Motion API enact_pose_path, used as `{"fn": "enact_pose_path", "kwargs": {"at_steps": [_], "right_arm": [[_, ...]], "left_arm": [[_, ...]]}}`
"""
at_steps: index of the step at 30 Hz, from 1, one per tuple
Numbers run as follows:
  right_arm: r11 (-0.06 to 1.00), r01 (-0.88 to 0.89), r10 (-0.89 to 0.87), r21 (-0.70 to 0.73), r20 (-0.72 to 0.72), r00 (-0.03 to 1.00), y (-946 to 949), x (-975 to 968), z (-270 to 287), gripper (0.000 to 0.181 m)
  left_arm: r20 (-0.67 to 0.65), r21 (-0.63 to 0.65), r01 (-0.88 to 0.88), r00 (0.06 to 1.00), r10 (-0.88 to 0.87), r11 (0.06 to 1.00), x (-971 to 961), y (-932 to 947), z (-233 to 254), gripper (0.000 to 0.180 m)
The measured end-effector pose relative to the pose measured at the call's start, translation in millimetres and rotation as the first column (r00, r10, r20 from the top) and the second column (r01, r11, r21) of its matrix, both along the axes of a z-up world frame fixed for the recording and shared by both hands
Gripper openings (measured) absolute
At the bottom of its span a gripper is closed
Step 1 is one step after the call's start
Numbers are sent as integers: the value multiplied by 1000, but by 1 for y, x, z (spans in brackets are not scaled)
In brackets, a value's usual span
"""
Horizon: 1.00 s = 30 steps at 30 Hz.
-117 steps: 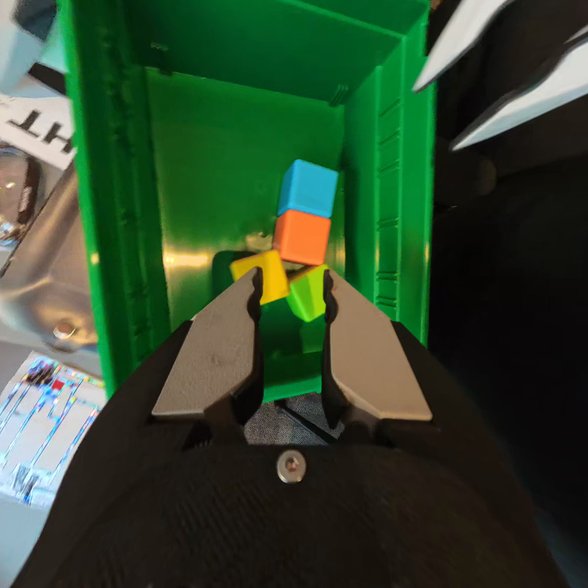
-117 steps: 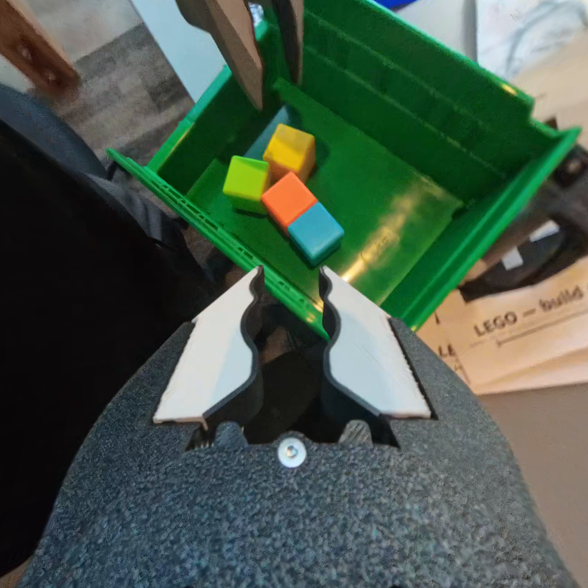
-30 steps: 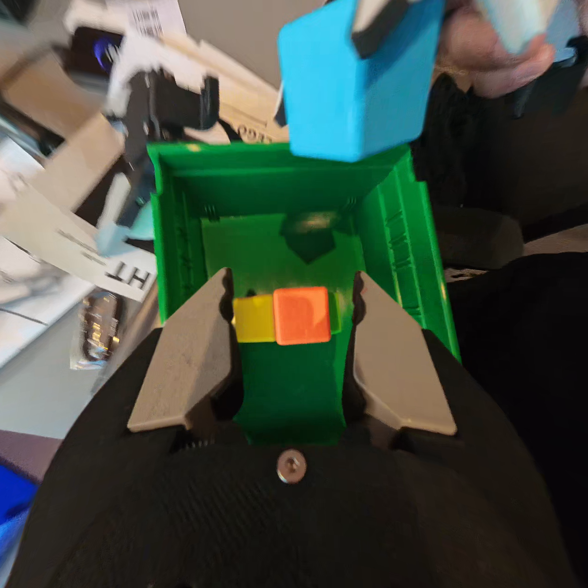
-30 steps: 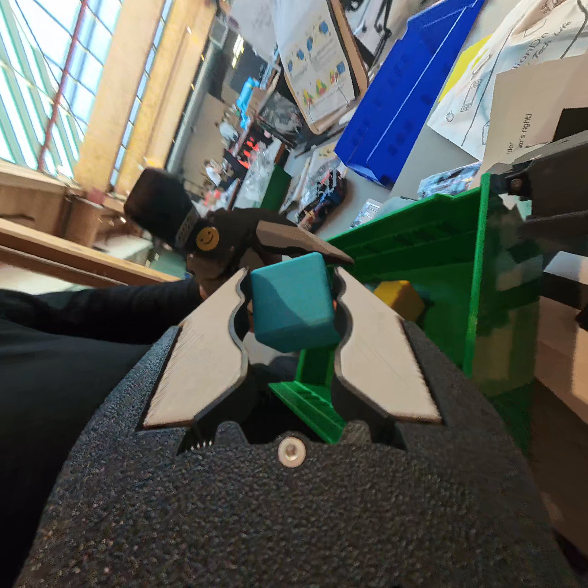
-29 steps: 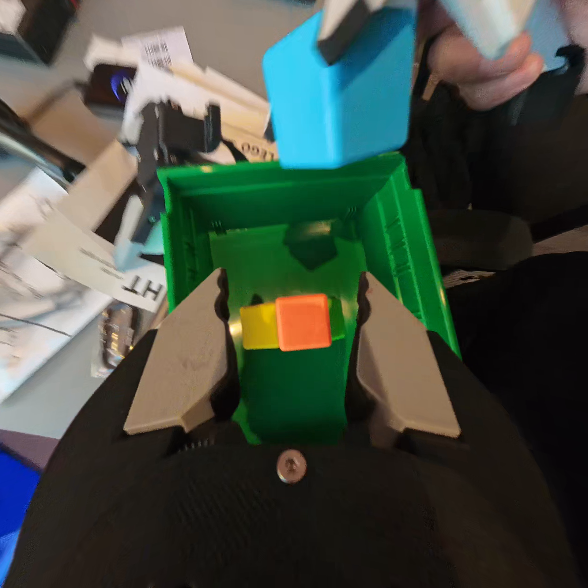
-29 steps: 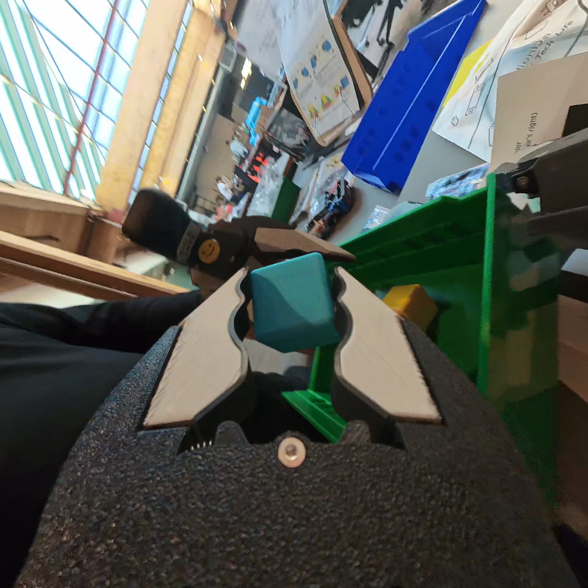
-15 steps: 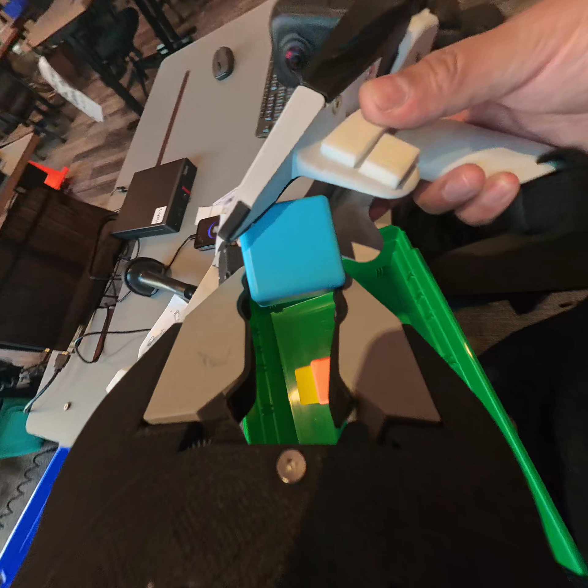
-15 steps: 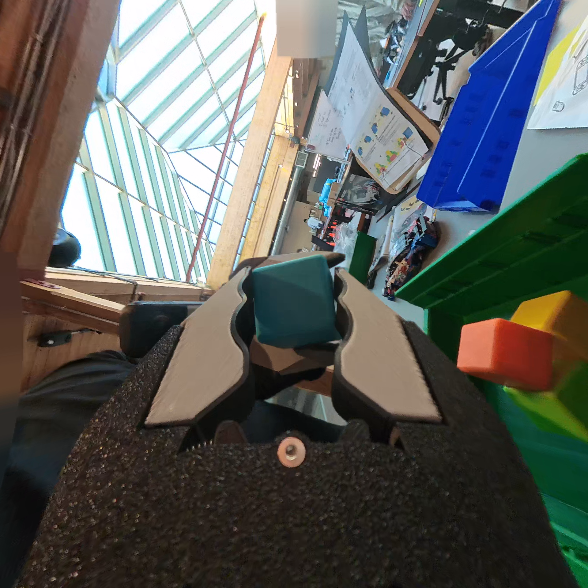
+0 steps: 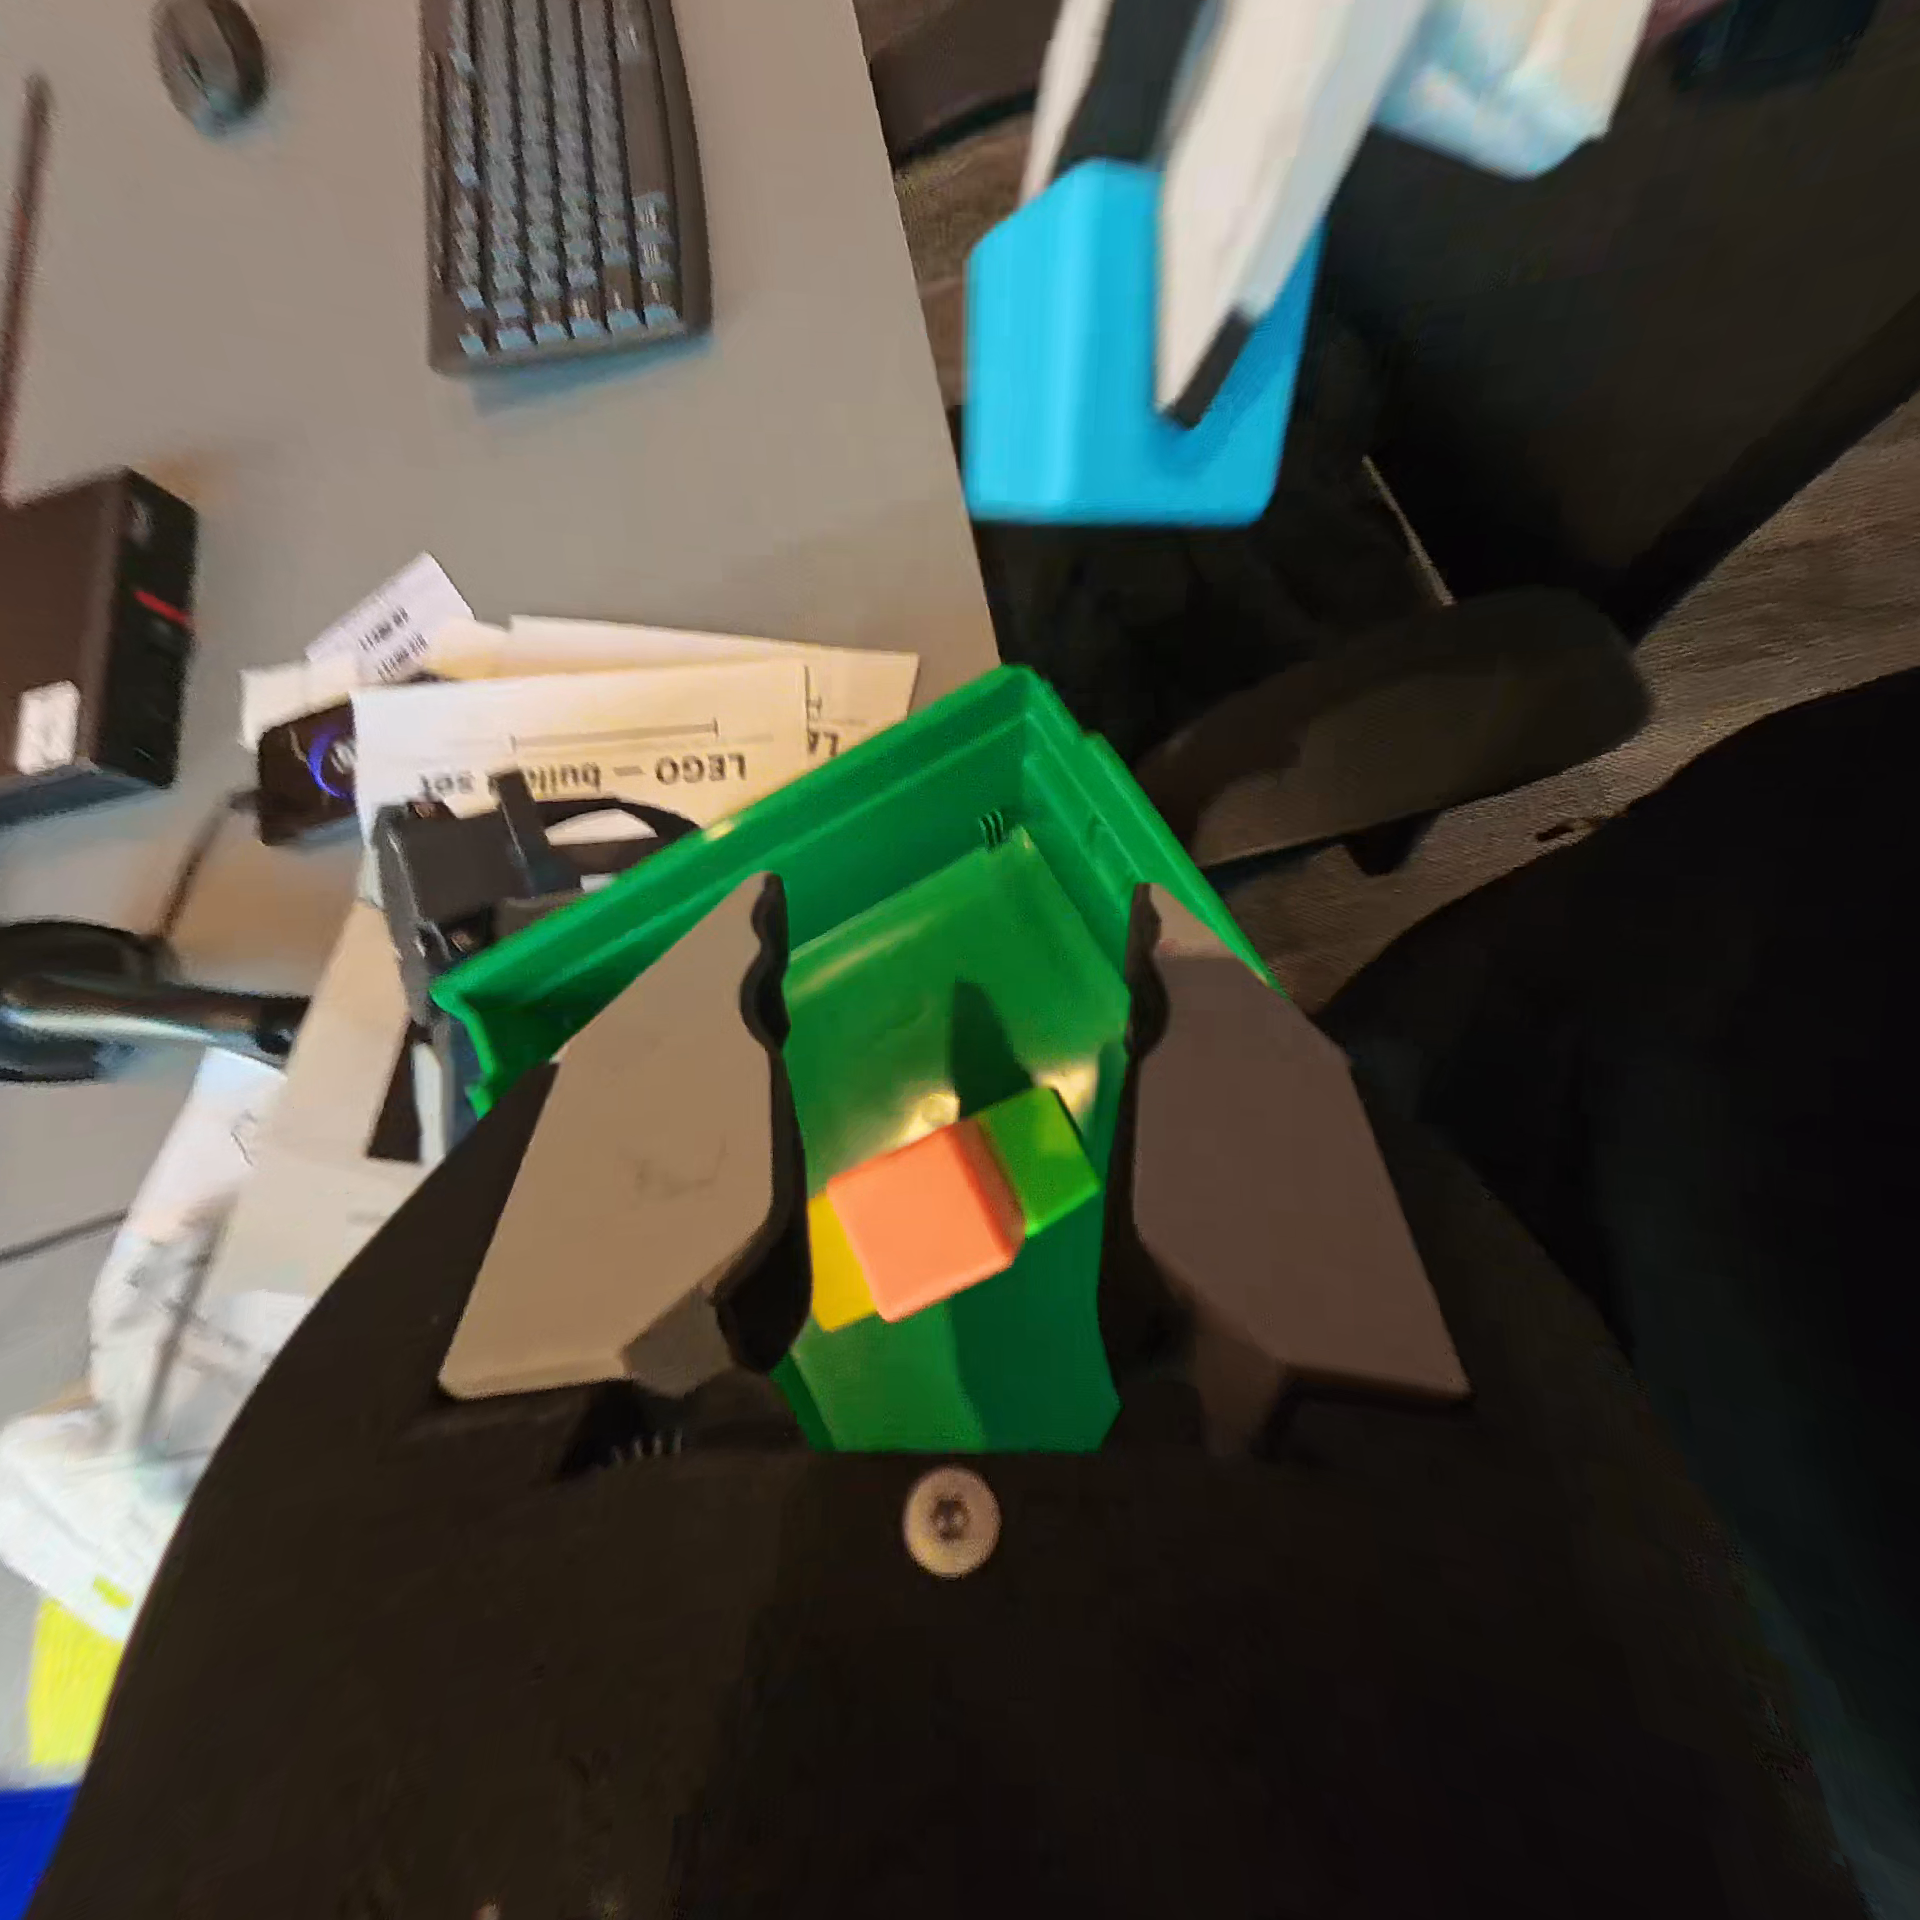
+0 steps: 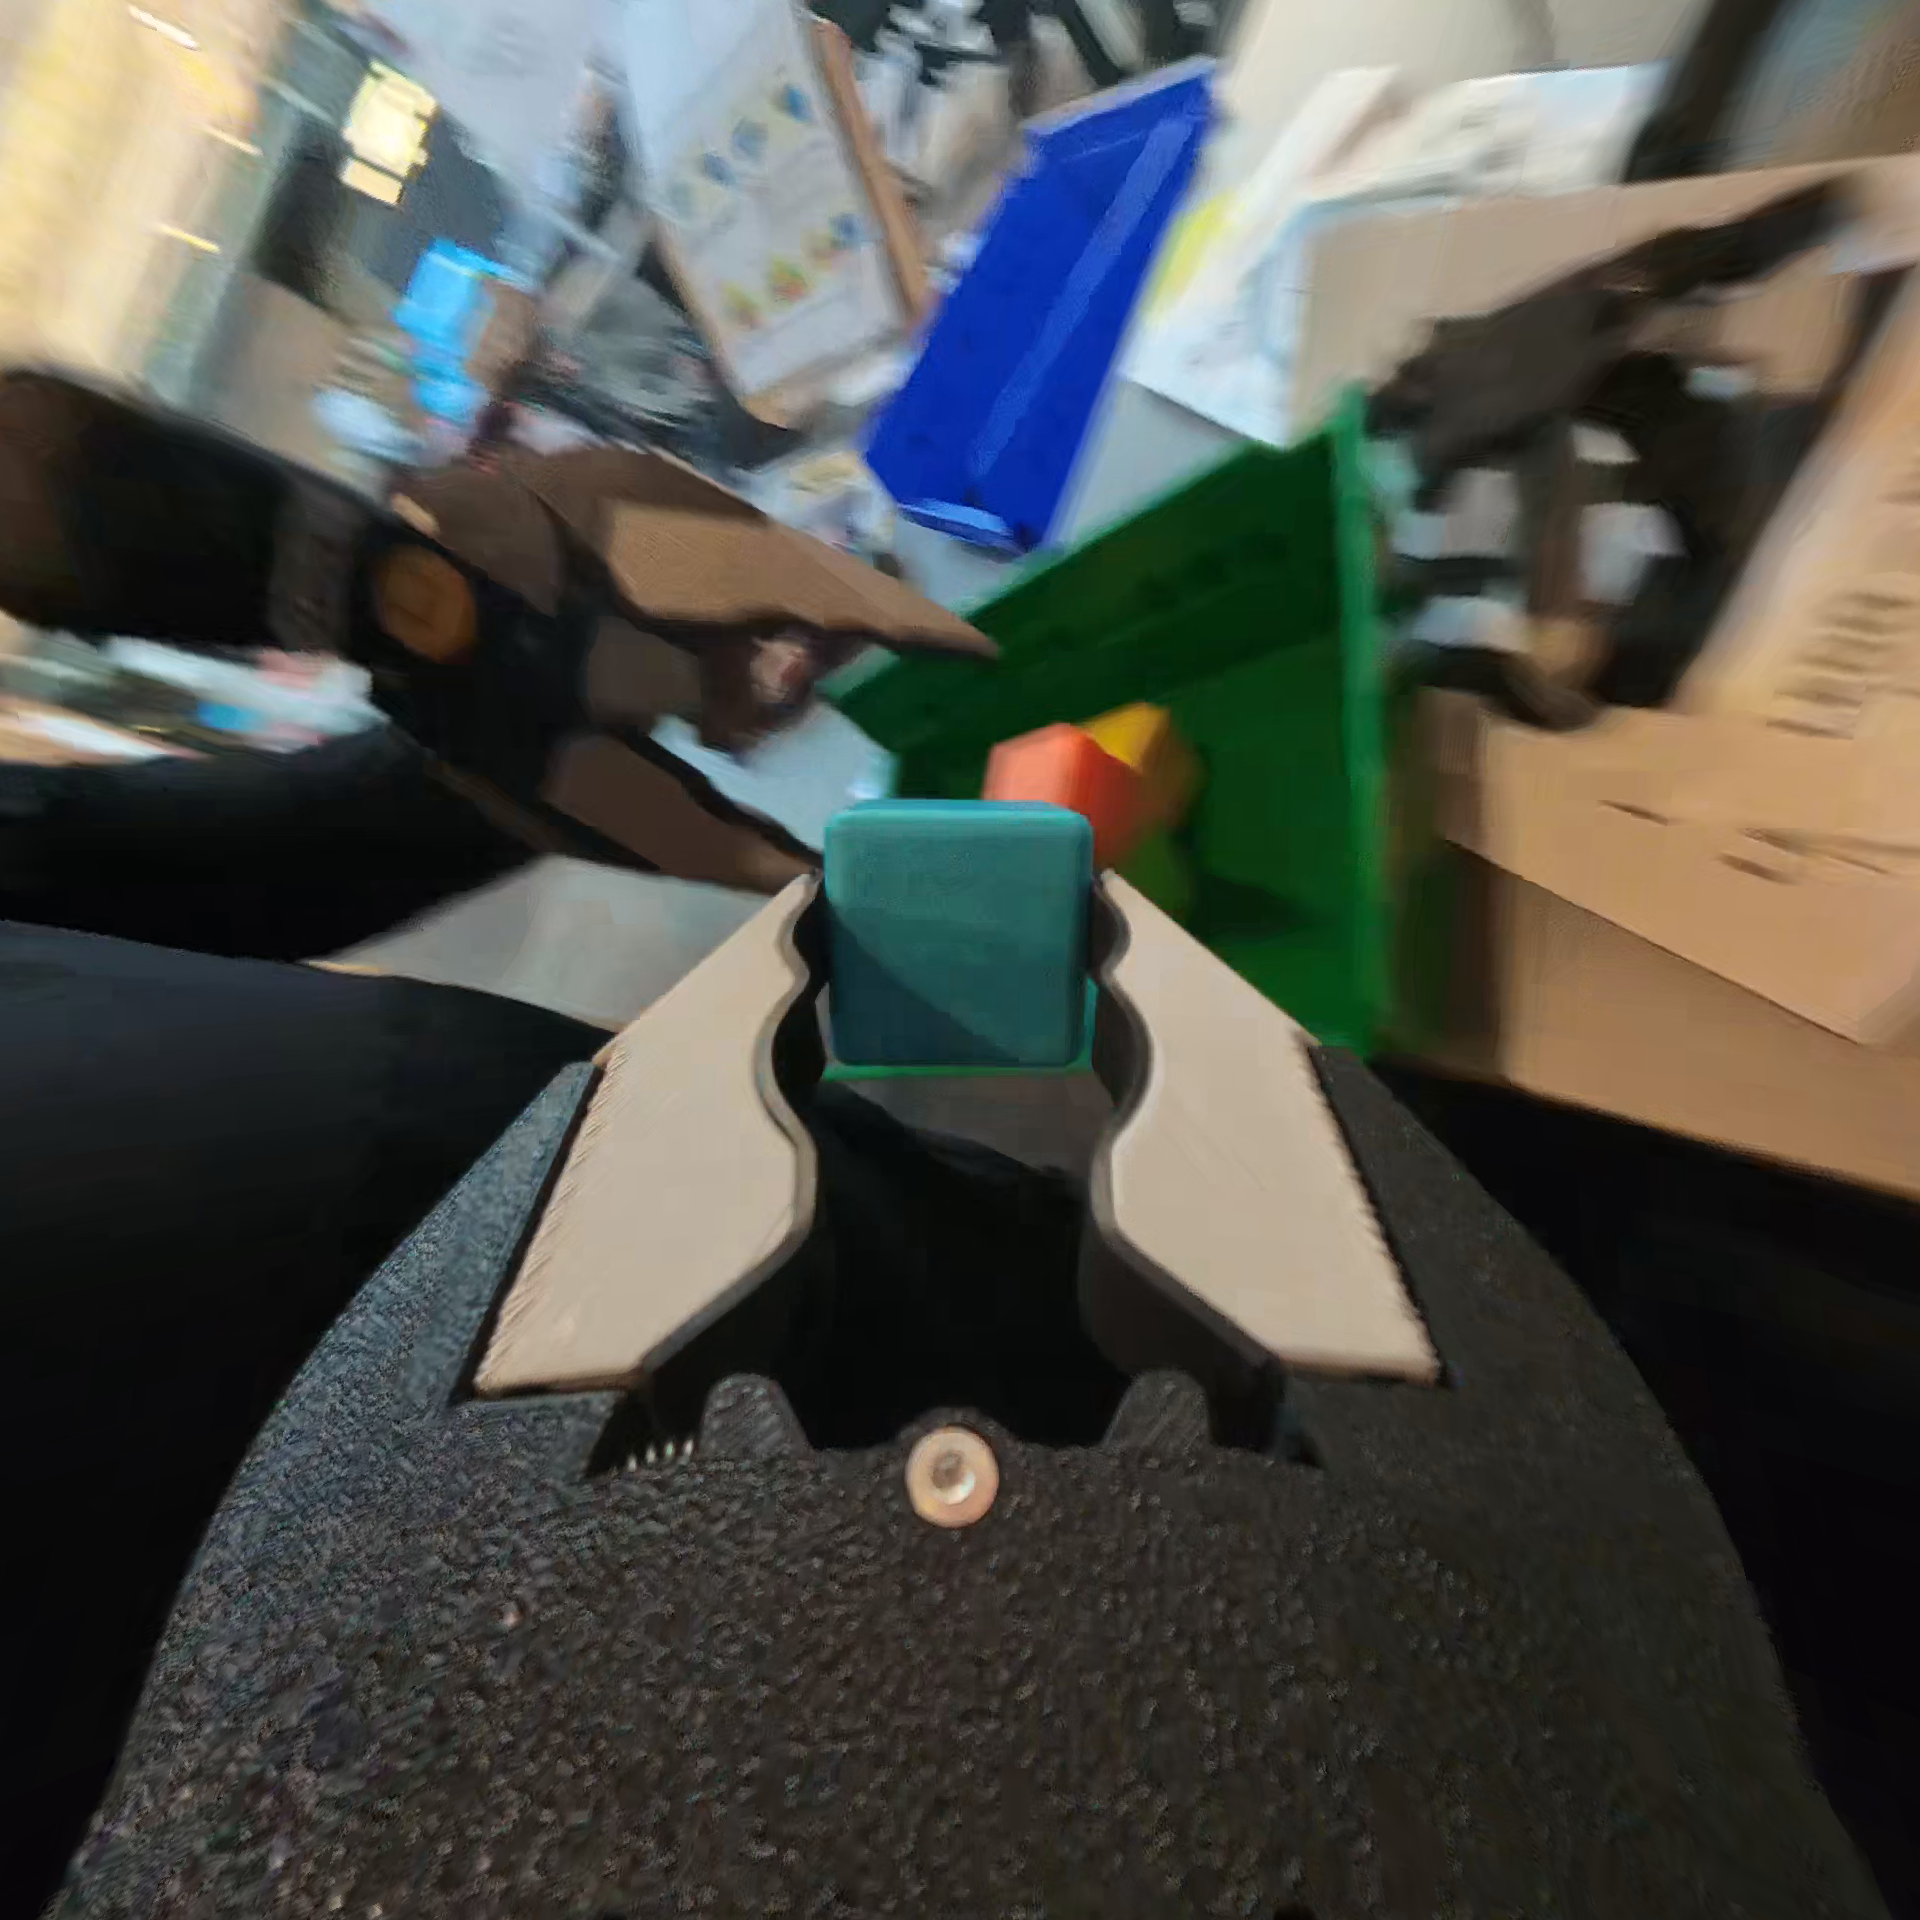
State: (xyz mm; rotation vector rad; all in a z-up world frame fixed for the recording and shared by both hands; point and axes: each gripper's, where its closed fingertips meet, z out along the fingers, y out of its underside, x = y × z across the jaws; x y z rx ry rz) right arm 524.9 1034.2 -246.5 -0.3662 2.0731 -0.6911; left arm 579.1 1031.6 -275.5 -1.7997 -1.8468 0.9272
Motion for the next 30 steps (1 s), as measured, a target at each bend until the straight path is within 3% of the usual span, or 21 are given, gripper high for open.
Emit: {"fn": "enact_pose_path", "kwargs": {"at_steps": [2, 5, 10, 15, 21, 30], "right_arm": [[998, 54, -57, -21, -261, 964, 20, -44, -39, 48], [996, 94, -84, -3, -472, 878, 60, -79, -105, 48], [994, 98, -48, 45, -630, 776, 104, -82, -205, 48], [992, 101, -12, 82, -716, 698, 124, -90, -259, 48], [996, 82, -37, 24, -743, 668, 127, -92, -254, 49], [986, 74, -155, -150, -658, 737, 98, -88, -163, 50]], "left_arm": [[24, 39, -19, 1000, 18, 999, 14, 3, -14, 61], [65, 93, -30, 998, 24, 995, 31, 11, -33, 58], [129, 132, -55, 991, 38, 990, 43, 17, -55, 57], [147, 147, -51, 989, 29, 988, 45, 20, -56, 56], [186, 141, -68, 982, 41, 988, 54, 18, -61, 58], [384, 161, -238, 909, 161, 958, 80, -11, -110, 82]]}}
